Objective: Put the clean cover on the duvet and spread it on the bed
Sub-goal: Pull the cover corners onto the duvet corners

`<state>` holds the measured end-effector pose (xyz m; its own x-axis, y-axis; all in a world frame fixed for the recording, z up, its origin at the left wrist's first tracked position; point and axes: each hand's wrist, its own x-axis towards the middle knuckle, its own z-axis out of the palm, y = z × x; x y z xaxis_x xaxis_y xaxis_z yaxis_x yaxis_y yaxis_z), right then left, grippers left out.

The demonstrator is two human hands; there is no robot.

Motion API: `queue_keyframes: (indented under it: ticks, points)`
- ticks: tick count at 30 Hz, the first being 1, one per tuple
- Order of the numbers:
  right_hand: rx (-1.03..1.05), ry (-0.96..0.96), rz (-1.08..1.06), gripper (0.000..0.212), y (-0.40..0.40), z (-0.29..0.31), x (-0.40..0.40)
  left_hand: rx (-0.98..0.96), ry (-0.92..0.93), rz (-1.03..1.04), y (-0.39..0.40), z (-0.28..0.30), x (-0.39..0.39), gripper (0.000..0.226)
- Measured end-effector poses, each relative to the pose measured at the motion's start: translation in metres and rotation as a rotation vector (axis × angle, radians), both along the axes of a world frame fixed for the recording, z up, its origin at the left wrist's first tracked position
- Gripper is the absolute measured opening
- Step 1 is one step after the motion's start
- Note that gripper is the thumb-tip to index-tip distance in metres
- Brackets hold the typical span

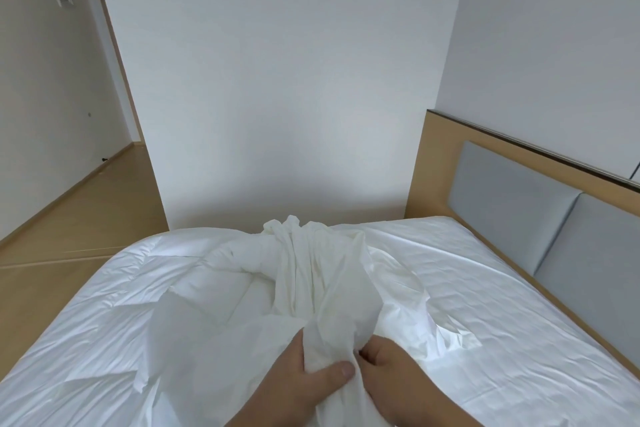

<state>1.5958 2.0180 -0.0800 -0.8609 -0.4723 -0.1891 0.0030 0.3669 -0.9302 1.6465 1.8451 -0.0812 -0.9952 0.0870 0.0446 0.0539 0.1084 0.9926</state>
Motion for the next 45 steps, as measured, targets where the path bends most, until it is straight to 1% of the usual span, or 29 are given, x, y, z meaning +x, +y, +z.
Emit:
queue_keyframes:
  ticks: [2,3,5,8,9,11,13,14,16,18,20,21,22,23,25,27,28,30,32,35,37,38,39,40,41,42,43,44,45]
  points:
    - [-0.137,-0.012,-0.06,0.02,-0.003,0.001,-0.002,-0.134,-0.023,0.031,0.004,0.002,0.004,0.065]
    - [-0.19,-0.005,-0.116,0.021,-0.004,0.001,-0.004,-0.224,-0.056,0.111,0.005,0.005,0.007,0.062]
    - [-0.246,0.027,-0.2,0.025,-0.005,0.001,-0.009,-0.414,-0.077,0.353,0.005,0.01,0.014,0.053]
    - [-0.26,0.071,-0.288,0.028,-0.012,-0.001,-0.018,-0.579,0.133,0.605,0.003,0.0,0.019,0.051]
    - [-0.262,0.079,-0.311,0.029,-0.015,-0.001,-0.021,-0.62,0.168,0.624,0.001,-0.001,0.02,0.04]
    - [-0.266,0.084,-0.34,0.031,-0.019,-0.002,-0.025,-0.682,0.126,0.595,-0.002,0.0,0.019,0.02]
    - [-0.26,0.074,-0.35,0.031,-0.021,-0.004,-0.029,-0.75,0.152,0.569,-0.007,-0.004,0.019,0.024]
    - [-0.256,0.065,-0.36,0.03,-0.021,-0.004,-0.032,-0.74,0.201,0.566,-0.009,-0.006,0.019,0.025]
    - [-0.254,0.027,-0.376,0.03,-0.02,-0.007,-0.038,-0.629,0.309,0.616,-0.011,-0.007,0.022,0.02]
    - [-0.245,-0.019,-0.37,0.033,-0.019,-0.011,-0.046,-0.399,0.351,0.739,-0.011,-0.003,0.025,0.019]
    - [-0.223,-0.034,-0.352,0.043,-0.019,-0.015,-0.051,-0.143,0.265,0.789,-0.011,0.007,0.026,0.021]
    - [-0.212,-0.03,-0.347,0.047,-0.02,-0.017,-0.053,-0.083,0.244,0.771,-0.011,0.011,0.027,0.021]
    - [-0.201,-0.021,-0.344,0.049,-0.022,-0.019,-0.053,-0.076,0.249,0.729,-0.012,0.015,0.028,0.018]
    - [-0.198,-0.006,-0.339,0.048,-0.024,-0.02,-0.054,-0.1,0.247,0.659,-0.012,0.017,0.03,0.016]
    - [-0.201,0.046,-0.348,0.044,-0.029,-0.02,-0.055,-0.227,0.174,0.445,-0.015,0.019,0.032,0.025]
    - [-0.213,0.128,-0.382,0.039,-0.032,-0.017,-0.053,-0.404,-0.004,0.254,-0.017,0.015,0.033,0.036]
    - [-0.223,0.171,-0.38,0.039,-0.033,-0.015,-0.051,-0.455,-0.125,0.208,-0.018,0.013,0.032,0.036]
    - [-0.236,0.247,-0.317,0.04,-0.035,-0.012,-0.042,-0.461,-0.375,0.164,-0.022,0.003,0.031,0.028]
    - [-0.23,0.297,-0.239,0.04,-0.035,-0.012,-0.034,-0.527,-0.524,0.114,-0.025,-0.011,0.034,0.024]
    - [-0.231,0.286,-0.186,0.033,-0.029,-0.016,-0.028,-0.74,-0.572,0.05,-0.033,-0.023,0.046,0.048]
    - [-0.243,0.248,-0.185,0.031,-0.023,-0.019,-0.029,-0.861,-0.514,0.076,-0.045,-0.017,0.047,0.06]
    - [-0.262,0.224,-0.19,0.031,-0.02,-0.021,-0.03,-0.898,-0.432,0.122,-0.05,-0.013,0.044,0.06]
    - [-0.284,0.2,-0.196,0.032,-0.018,-0.022,-0.031,-0.889,-0.319,0.192,-0.055,-0.01,0.04,0.054]
    - [-0.302,0.18,-0.199,0.032,-0.016,-0.022,-0.031,-0.825,-0.193,0.283,-0.059,-0.007,0.035,0.043]
    - [-0.315,0.167,-0.195,0.031,-0.015,-0.022,-0.031,-0.733,-0.09,0.362,-0.062,-0.005,0.027,0.028]
    - [-0.326,0.155,-0.184,0.029,-0.015,-0.022,-0.031,-0.586,-0.054,0.418,-0.062,-0.004,0.02,0.014]
    - [-0.335,0.142,-0.169,0.028,-0.015,-0.022,-0.03,-0.386,-0.084,0.433,-0.061,-0.003,0.013,0.01]
    - [-0.339,0.122,-0.156,0.027,-0.016,-0.023,-0.029,-0.191,-0.162,0.391,-0.059,-0.005,0.008,0.015]
    - [-0.336,0.099,-0.15,0.026,-0.015,-0.024,-0.027,-0.071,-0.228,0.302,-0.055,-0.009,0.005,0.023]
